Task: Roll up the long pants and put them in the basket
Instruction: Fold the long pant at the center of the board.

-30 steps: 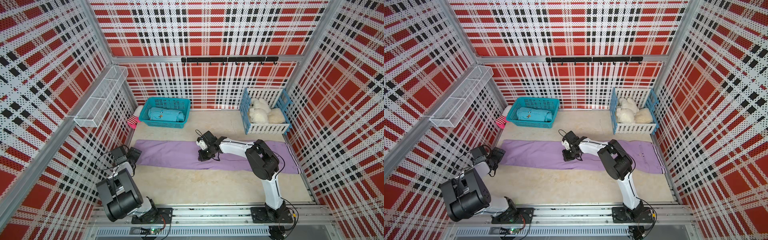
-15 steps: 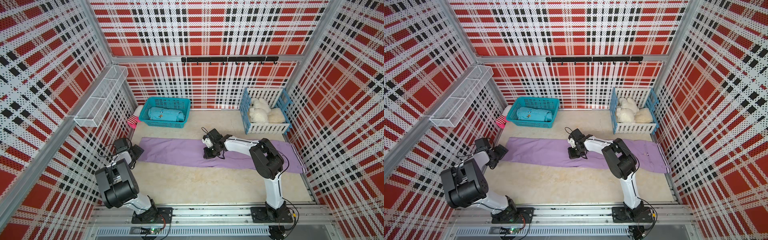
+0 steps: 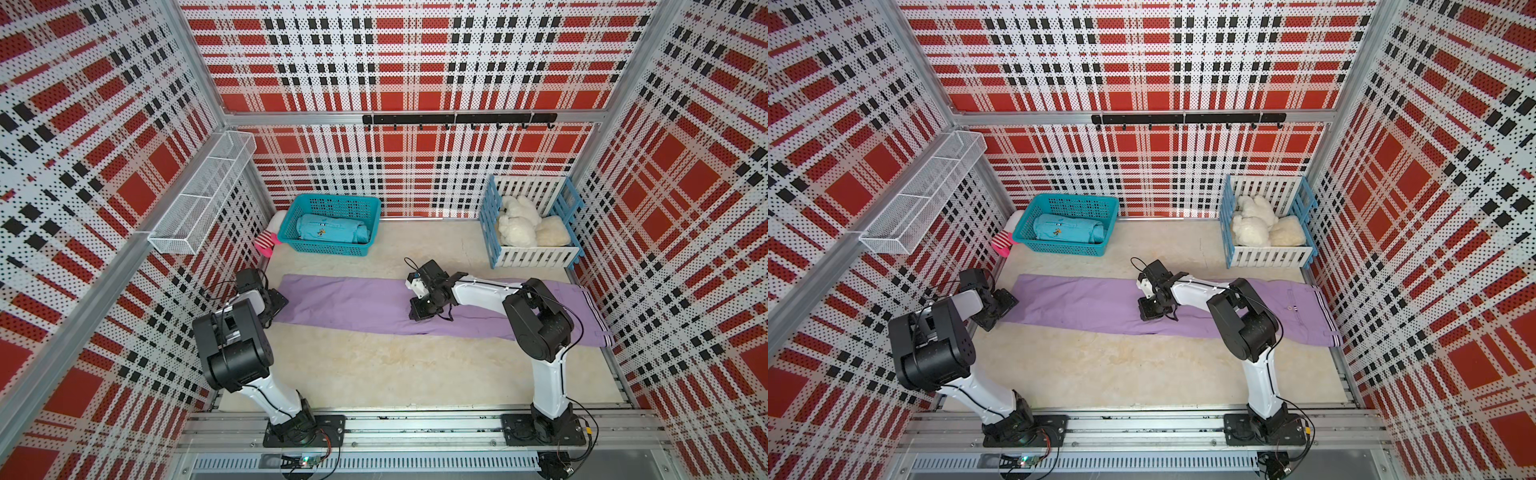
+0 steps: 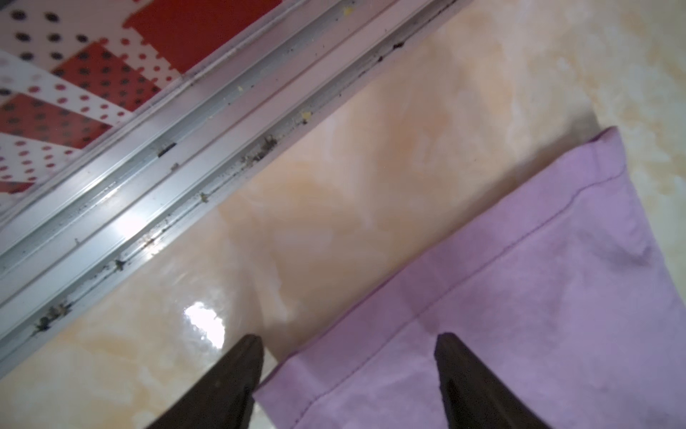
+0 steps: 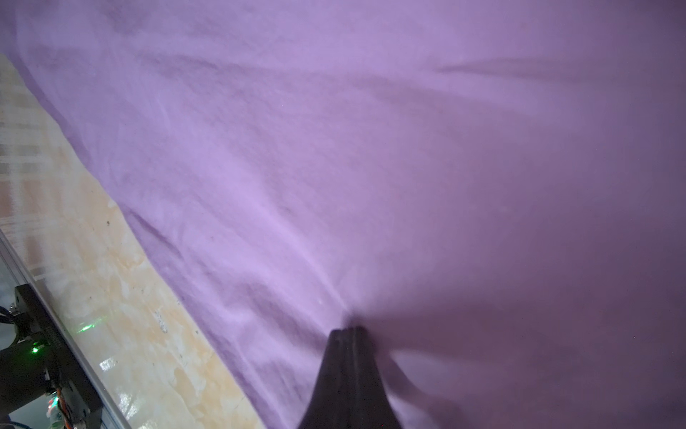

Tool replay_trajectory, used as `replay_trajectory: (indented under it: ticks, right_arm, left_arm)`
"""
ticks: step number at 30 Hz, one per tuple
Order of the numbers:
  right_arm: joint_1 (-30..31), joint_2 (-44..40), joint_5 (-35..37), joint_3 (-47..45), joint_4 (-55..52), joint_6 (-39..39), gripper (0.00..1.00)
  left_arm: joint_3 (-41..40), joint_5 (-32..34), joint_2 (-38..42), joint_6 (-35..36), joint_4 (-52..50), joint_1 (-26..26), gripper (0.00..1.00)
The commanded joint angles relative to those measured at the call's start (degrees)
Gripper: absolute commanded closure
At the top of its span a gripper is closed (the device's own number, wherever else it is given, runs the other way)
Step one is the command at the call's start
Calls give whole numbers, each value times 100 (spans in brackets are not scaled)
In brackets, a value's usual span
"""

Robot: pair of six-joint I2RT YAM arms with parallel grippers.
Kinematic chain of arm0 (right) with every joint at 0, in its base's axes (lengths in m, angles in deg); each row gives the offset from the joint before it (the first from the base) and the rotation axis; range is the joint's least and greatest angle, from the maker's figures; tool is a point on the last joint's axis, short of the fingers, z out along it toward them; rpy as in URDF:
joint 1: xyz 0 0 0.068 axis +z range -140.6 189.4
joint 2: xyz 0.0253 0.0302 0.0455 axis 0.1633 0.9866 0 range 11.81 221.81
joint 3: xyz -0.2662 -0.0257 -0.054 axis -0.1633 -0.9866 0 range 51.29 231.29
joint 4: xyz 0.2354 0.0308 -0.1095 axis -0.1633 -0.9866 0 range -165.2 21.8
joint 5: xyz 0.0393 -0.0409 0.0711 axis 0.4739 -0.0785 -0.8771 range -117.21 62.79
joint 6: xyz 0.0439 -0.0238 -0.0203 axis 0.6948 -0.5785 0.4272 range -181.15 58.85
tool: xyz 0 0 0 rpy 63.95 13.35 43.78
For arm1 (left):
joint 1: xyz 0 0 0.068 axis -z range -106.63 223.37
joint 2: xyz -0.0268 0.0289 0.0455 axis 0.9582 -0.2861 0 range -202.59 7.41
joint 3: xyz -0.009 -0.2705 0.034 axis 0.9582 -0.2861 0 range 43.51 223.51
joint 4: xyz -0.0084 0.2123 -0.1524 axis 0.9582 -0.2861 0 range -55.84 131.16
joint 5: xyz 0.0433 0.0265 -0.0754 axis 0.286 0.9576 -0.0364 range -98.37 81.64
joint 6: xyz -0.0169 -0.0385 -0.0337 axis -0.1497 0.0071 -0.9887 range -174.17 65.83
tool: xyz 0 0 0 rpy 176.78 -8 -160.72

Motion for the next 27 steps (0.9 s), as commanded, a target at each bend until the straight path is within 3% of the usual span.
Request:
replay_trajectory:
  ticks: [1,12,19,24,27]
  right_arm:
    - [-35,-106,43,-124,-95,-119,100]
    - [-84,-89,-80,-425,165,-80,100]
    - [-132,-169,-65,-589,250,-2,100]
    - [-141,-150,-111,-563,274,-10,100]
    - [-150,-116,-150,-554,302,-27,100]
  left_arm:
    - [-103,-110,-468,-28,-418,71,26]
    - [241,-289,-1187,93,-418,376,38]
    - [236,-422,-1171,344,-458,629,47]
    - [204,216,-900,412,-672,649,44]
    - [320,177,-932,668,-856,614,37]
